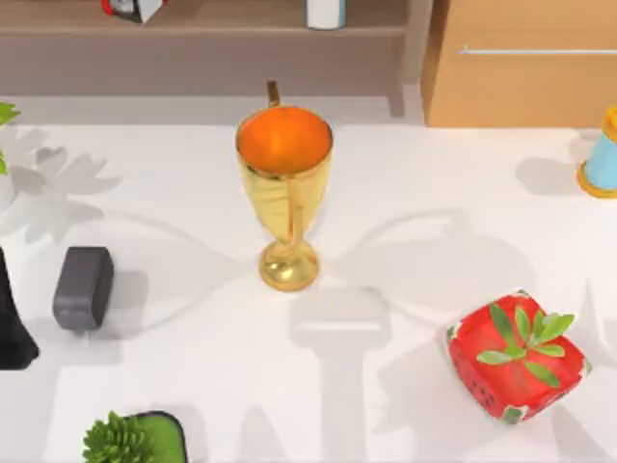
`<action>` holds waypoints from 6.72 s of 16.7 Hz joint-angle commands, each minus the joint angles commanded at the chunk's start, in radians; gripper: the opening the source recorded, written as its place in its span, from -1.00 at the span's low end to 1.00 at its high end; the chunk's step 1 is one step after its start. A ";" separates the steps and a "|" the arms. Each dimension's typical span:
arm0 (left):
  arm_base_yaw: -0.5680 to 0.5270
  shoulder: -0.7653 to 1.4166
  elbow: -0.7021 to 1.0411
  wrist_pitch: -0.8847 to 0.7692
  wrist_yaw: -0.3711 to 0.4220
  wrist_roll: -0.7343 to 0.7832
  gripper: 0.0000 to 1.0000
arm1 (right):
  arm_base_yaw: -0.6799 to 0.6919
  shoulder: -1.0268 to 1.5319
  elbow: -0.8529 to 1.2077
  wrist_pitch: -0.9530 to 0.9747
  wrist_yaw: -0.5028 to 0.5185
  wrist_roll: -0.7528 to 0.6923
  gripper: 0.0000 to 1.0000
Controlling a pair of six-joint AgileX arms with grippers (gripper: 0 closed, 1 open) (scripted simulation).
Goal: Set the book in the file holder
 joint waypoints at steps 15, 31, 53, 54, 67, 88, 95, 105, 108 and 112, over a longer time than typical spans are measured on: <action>0.000 0.000 0.000 0.000 0.000 0.000 1.00 | 0.424 0.934 0.734 0.505 0.236 -0.036 1.00; 0.000 0.000 0.000 0.000 0.000 0.000 1.00 | 0.680 2.275 1.645 0.634 0.707 -0.007 1.00; 0.000 0.000 0.000 0.000 0.000 0.000 1.00 | 0.653 2.339 1.756 0.588 0.687 -0.007 0.10; 0.000 0.000 0.000 0.000 0.000 0.000 1.00 | 0.653 2.339 1.756 0.588 0.687 -0.007 -0.06; 0.000 0.000 0.000 0.000 0.000 0.000 1.00 | 0.653 2.339 1.756 0.588 0.687 -0.007 -1.00; 0.000 0.000 0.000 0.000 0.000 0.000 1.00 | 0.634 2.111 1.572 0.481 0.462 0.195 -1.00; 0.000 0.000 0.000 0.000 0.000 0.000 1.00 | 0.546 1.734 1.170 0.414 0.065 0.534 -1.00; 0.000 0.000 0.000 0.000 0.000 0.000 1.00 | 0.184 1.358 0.699 0.443 -0.417 1.054 -1.00; 0.000 0.000 0.000 0.000 0.000 0.000 1.00 | 0.001 1.390 0.631 0.465 -0.479 1.189 -1.00; 0.000 0.000 0.000 0.000 0.000 0.000 1.00 | -0.243 1.498 0.629 0.516 -0.506 1.324 -1.00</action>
